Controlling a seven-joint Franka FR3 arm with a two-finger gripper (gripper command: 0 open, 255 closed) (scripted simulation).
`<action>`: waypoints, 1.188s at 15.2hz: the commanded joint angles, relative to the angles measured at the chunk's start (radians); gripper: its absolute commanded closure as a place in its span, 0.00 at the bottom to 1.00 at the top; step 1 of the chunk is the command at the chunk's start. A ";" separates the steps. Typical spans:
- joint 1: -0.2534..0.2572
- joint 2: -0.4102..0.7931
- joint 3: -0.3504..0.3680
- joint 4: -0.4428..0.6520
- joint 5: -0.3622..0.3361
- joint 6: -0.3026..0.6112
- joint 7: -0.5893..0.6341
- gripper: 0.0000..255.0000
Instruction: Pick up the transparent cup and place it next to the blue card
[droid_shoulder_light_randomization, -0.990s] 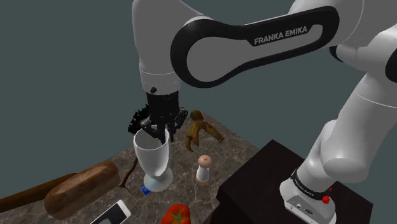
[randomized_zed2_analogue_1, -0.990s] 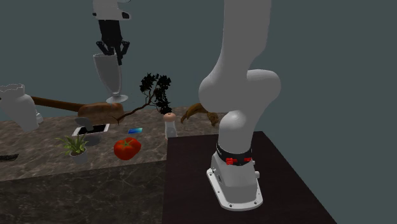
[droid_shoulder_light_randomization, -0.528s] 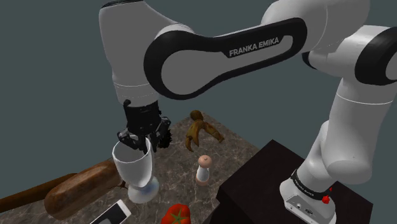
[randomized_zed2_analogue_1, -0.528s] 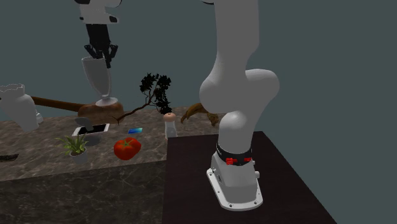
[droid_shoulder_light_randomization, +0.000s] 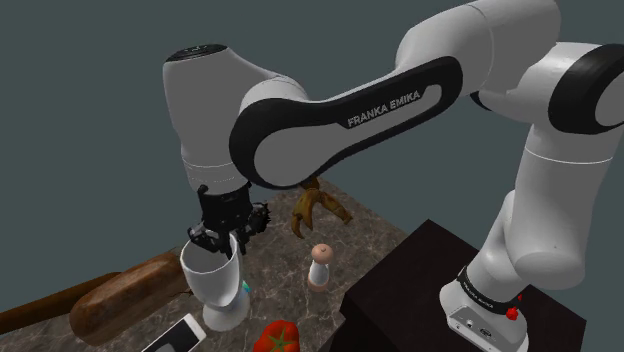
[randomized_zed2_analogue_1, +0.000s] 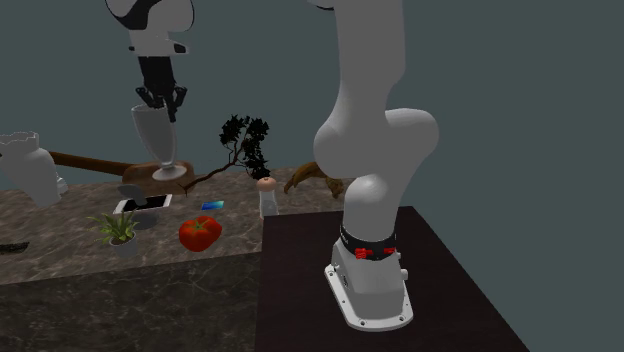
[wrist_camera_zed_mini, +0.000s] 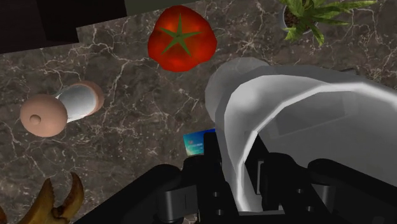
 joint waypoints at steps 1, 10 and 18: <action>-0.002 0.002 -0.002 -0.023 -0.002 0.026 -0.001 1.00; 0.004 0.040 -0.013 -0.099 -0.029 0.134 0.013 1.00; 0.014 0.087 -0.028 -0.151 -0.063 0.224 0.031 1.00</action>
